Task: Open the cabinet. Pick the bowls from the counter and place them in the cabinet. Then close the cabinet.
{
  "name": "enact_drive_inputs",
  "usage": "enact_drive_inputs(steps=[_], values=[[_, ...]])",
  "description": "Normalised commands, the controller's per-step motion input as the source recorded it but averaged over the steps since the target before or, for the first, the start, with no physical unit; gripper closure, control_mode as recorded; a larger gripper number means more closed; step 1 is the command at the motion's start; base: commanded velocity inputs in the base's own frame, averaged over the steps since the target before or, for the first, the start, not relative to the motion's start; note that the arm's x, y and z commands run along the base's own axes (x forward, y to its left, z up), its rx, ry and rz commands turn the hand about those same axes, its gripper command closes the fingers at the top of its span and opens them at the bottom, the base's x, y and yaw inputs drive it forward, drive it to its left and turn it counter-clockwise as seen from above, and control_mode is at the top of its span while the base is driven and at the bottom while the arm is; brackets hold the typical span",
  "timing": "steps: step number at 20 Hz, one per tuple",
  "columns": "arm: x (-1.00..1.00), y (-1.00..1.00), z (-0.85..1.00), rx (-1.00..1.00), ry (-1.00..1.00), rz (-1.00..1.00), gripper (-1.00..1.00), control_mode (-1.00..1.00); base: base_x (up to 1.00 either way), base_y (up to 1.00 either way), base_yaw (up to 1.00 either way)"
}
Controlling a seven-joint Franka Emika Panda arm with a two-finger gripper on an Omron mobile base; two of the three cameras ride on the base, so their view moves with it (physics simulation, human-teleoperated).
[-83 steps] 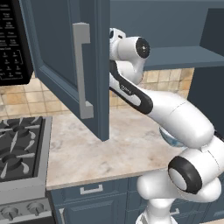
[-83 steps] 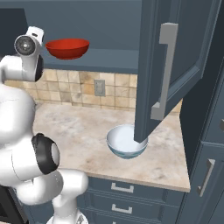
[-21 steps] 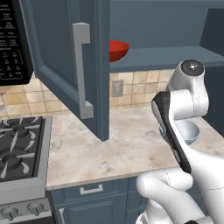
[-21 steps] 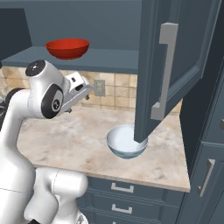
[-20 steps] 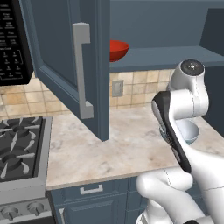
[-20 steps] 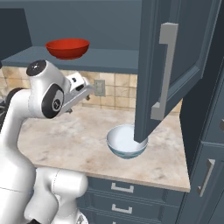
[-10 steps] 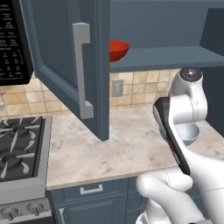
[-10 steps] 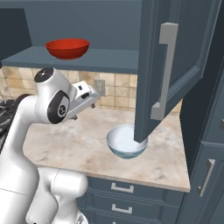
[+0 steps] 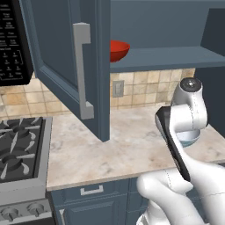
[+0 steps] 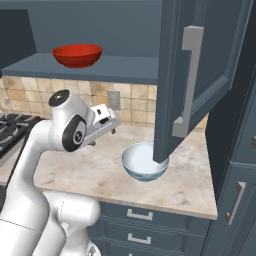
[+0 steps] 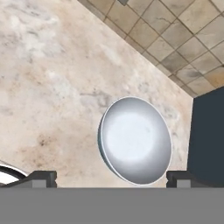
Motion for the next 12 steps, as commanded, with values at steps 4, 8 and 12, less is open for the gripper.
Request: enact_drive_inputs(steps=[4,8,12], values=[[0.08,-0.13,-0.33,0.00,0.00,-0.04,-1.00,-1.00,0.00,0.00,0.00],[0.01,-0.06,-0.36,0.00,0.00,-0.02,-1.00,-1.00,0.00,0.00,0.00],[0.01,0.00,-0.37,0.00,0.02,0.00,-1.00,-1.00,0.00,0.00,0.00]])
